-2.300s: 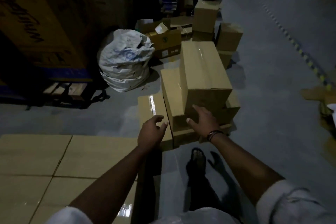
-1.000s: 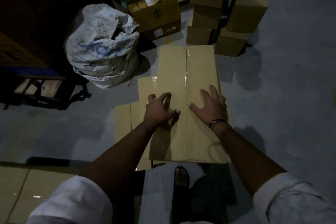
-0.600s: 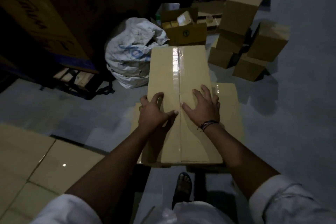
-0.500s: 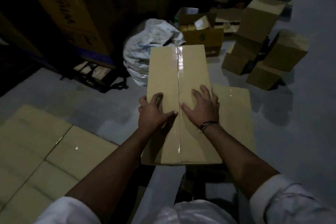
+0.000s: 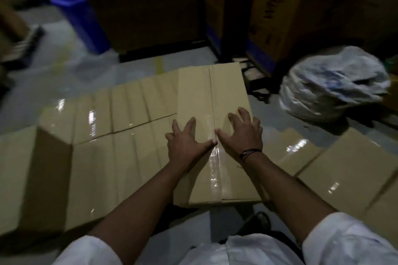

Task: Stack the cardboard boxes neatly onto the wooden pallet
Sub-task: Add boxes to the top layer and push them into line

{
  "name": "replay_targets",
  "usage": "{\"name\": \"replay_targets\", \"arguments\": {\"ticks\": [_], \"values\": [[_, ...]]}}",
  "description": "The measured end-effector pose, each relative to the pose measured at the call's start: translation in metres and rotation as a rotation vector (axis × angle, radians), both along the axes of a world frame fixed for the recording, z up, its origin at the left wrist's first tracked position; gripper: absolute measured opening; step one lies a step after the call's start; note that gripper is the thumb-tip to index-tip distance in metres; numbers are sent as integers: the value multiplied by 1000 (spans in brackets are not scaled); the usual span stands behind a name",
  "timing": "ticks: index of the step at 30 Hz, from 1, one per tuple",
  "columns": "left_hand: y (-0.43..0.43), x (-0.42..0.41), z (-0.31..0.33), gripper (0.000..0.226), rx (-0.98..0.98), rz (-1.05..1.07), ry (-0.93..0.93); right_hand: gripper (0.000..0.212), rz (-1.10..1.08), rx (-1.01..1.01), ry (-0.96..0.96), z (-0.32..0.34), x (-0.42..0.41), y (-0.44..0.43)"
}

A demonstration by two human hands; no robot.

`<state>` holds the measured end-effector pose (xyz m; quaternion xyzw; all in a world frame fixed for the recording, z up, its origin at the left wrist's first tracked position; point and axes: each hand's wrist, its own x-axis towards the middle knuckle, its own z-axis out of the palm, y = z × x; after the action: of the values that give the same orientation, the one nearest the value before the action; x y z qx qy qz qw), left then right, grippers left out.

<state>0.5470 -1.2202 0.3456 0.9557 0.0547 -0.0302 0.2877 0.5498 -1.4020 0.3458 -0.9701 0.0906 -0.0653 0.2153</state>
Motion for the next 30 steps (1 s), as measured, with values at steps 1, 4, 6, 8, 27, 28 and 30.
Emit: {"name": "replay_targets", "arguments": {"ticks": [1,4,6,8,27,28,30], "values": [[25,-7,2,113,6,54,-5,68,52,13,2,0,2,24],[90,-25,10,111,32,194,-22,66,176,47,3,1,5,91],[127,-34,13,111,65,264,-27,67,236,78,4,1,5,130],[159,-43,14,109,78,328,-20,68,284,108,1,2,2,166],[398,-19,-27,107,10,536,218,70,539,107,140,-64,64,417],[409,-12,-30,108,3,536,242,69,538,99,152,-68,71,428],[429,1,-35,109,-10,535,293,68,533,91,182,-76,85,448]]}}
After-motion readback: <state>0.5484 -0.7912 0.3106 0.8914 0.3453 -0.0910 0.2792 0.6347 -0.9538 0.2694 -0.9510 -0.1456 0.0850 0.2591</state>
